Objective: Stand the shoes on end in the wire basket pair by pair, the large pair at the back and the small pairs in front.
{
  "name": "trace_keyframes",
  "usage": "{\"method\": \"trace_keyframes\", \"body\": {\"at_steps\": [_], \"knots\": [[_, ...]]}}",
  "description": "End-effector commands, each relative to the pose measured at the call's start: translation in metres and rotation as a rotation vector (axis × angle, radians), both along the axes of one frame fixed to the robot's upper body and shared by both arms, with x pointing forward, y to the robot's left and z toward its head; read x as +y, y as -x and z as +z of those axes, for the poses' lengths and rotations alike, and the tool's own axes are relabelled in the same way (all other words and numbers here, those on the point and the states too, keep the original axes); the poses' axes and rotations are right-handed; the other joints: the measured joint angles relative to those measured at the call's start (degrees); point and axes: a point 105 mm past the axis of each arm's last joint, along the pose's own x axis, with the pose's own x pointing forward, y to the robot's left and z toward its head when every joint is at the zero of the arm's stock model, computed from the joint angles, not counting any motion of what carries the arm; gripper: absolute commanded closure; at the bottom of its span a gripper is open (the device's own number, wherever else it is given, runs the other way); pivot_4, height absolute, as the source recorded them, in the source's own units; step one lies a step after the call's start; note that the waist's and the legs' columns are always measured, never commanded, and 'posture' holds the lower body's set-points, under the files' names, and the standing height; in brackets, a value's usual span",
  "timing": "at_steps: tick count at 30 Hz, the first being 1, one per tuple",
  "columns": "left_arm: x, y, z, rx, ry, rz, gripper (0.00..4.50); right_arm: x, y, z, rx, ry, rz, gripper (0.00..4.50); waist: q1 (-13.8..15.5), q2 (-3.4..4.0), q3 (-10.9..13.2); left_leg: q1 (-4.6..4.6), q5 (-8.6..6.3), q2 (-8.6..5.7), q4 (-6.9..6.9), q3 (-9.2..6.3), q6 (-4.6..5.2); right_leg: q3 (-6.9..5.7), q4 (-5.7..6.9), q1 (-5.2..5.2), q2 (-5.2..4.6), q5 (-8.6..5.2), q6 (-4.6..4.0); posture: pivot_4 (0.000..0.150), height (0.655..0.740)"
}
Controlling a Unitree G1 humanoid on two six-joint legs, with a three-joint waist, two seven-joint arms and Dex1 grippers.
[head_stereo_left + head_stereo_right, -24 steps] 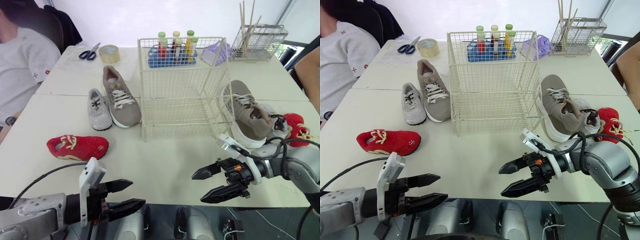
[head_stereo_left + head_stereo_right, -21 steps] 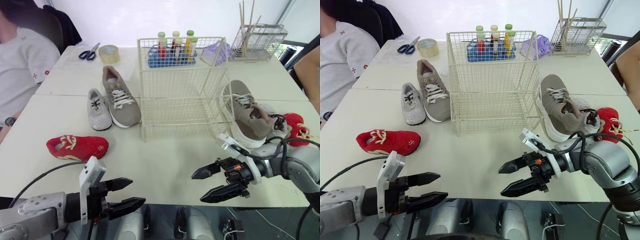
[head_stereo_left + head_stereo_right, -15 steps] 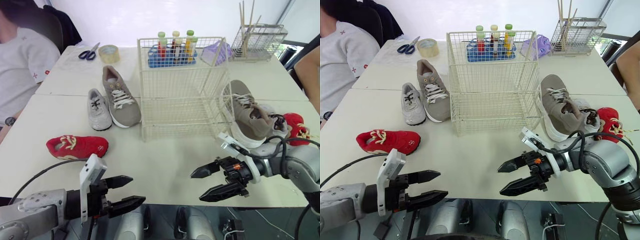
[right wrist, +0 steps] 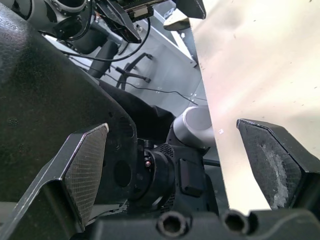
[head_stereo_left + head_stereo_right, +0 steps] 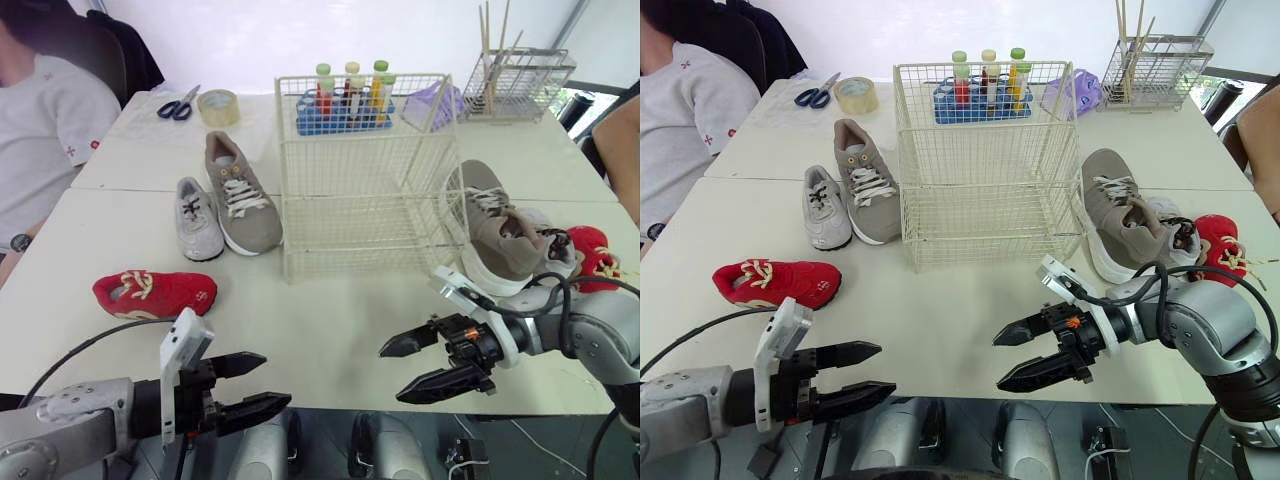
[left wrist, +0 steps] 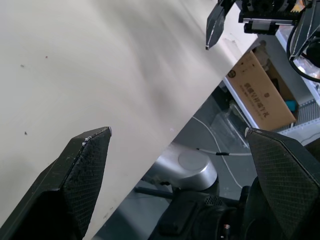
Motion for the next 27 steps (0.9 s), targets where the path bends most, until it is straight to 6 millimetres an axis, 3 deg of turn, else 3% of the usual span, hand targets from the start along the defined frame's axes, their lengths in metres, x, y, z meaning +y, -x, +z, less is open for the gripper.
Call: {"method": "trace_keyframes", "body": {"at_steps": [1,8,11,14,16,19,21,23,27], "knots": [[-0.004,0.002,0.001,-0.004,0.006,-0.029,0.03,0.002,0.002,0.004,-0.045,0.005,0.013,0.0,-0.02,0.0,0.0,0.0,0.0,0.0,0.0,0.0,0.0,0.0,0.0,0.0,0.0,0.0,0.0,0.15,0.74],[-0.003,-0.006,0.005,-0.029,-0.009,-0.051,0.03,-0.001,0.001,0.006,-0.047,0.011,-0.002,0.0,0.01,-0.02,-0.01,0.0,0.0,0.0,0.0,0.01,0.0,0.01,0.0,0.0,0.01,0.01,0.02,0.15,0.74],[-0.003,-0.008,0.008,-0.034,-0.009,-0.066,0.03,0.0,0.002,0.011,-0.058,0.002,-0.005,0.0,0.12,-0.09,-0.04,-0.03,0.18,0.3,-0.11,1.05,-0.35,1.06,0.15,-0.84,0.27,0.05,-0.17,0.15,0.74],[-0.002,-0.008,0.009,-0.044,-0.034,-0.09,0.03,-0.001,-0.001,0.016,-0.159,0.051,0.015,0.0,-0.3,-0.07,-0.03,-0.04,0.25,0.27,-0.17,1.22,-0.14,1.17,0.17,-0.57,0.25,0.12,-0.11,0.15,0.74],[0.004,-0.009,0.018,-0.079,-0.084,-0.119,0.03,-0.001,-0.012,0.042,-0.343,0.096,0.039,0.0,-0.41,0.01,0.03,-0.05,0.23,0.26,-0.16,1.27,-0.1,1.19,0.16,-0.6,0.26,0.17,-0.01,0.15,0.74],[0.017,-0.012,0.049,-0.152,-0.144,-0.16,0.03,-0.004,-0.035,0.112,-0.62,0.099,0.036,0.0,-1.09,0.15,0.3,-0.07,0.12,0.29,-0.08,1.41,-0.05,1.28,0.2,-0.89,0.28,0.12,-0.19,0.15,0.74],[0.022,-0.011,0.07,-0.186,-0.157,-0.187,0.03,-0.004,-0.047,0.142,-0.757,0.104,0.029,0.0,-1.4,0.12,0.33,-0.05,0.03,0.3,-0.12,1.36,0.01,1.26,0.17,-1.02,0.29,0.13,-0.25,0.15,0.74],[0.024,-0.009,0.087,-0.212,-0.163,-0.219,0.03,-0.004,-0.058,0.15,-0.857,0.162,0.066,0.0,-1.53,0.0,0.31,-0.06,0.05,0.3,-0.2,1.36,-0.06,1.24,0.09,-1.01,0.31,0.11,-0.23,0.15,0.74],[0.023,-0.014,0.102,-0.307,-0.229,-0.221,0.03,-0.004,-0.079,0.14,-0.902,0.251,0.165,0.0,-2.03,-0.08,0.33,-0.07,0.19,0.21,-0.22,1.67,0.0,1.35,0.12,-0.8,0.29,0.16,0.17,0.15,0.74]]}}
